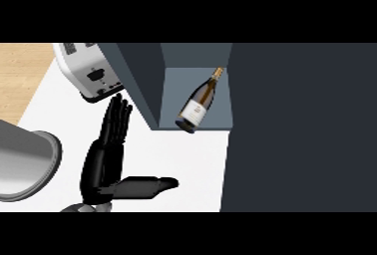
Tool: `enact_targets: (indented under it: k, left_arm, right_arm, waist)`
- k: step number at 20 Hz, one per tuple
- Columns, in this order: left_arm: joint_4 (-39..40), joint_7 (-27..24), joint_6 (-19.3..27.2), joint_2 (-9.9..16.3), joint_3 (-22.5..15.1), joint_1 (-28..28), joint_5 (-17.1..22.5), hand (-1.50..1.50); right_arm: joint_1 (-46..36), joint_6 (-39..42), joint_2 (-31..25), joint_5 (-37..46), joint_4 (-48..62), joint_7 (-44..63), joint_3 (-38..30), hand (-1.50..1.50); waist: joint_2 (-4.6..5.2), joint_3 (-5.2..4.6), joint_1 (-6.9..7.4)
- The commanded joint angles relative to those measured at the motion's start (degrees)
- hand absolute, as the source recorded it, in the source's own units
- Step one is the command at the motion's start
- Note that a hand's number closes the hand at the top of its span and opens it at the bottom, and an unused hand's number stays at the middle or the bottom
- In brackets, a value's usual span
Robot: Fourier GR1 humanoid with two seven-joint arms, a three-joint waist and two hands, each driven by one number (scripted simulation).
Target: Pick up the wine, place it into the cabinet and close the cabinet
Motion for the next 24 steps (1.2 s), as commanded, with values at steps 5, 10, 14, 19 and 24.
enact_targets:
  k: [5, 10, 14, 19, 24]
  left_arm:
    - [-10.9, -1.8, -12.6, 8.2, 3.2, 10.1, 7.1, -1.5]
    - [-11.8, -4.6, -19.7, 12.0, 8.4, 14.8, 10.6, 1.5]
    - [-13.0, -7.0, -24.4, 14.8, 12.1, 19.8, 13.0, 1.5]
    - [-10.7, -7.8, -25.1, 11.6, 12.1, 19.2, 11.5, 1.5]
    - [-6.1, -9.5, -29.6, 13.4, 16.8, 18.1, 13.4, 1.5]
  right_arm:
    - [1.8, 9.6, -7.4, -1.4, -2.2, -1.0, 0.2, 1.5]
    - [2.7, 11.7, -8.9, 3.5, -3.7, -1.6, 1.9, 1.5]
    - [7.0, 10.8, -10.5, -4.9, -11.6, 1.5, -1.8, 1.5]
    - [3.5, 11.1, -8.1, -5.4, -7.3, 0.5, 2.6, 1.5]
    - [-2.2, 10.2, -6.4, -5.5, -5.8, 5.7, 11.3, 1.5]
  waist:
    - [0.01, 0.02, -0.03]
    - [0.05, 0.0, -0.22]
    - [-0.01, -0.01, -0.28]
    - [0.15, -0.01, -0.22]
    - [0.31, -0.07, 0.18]
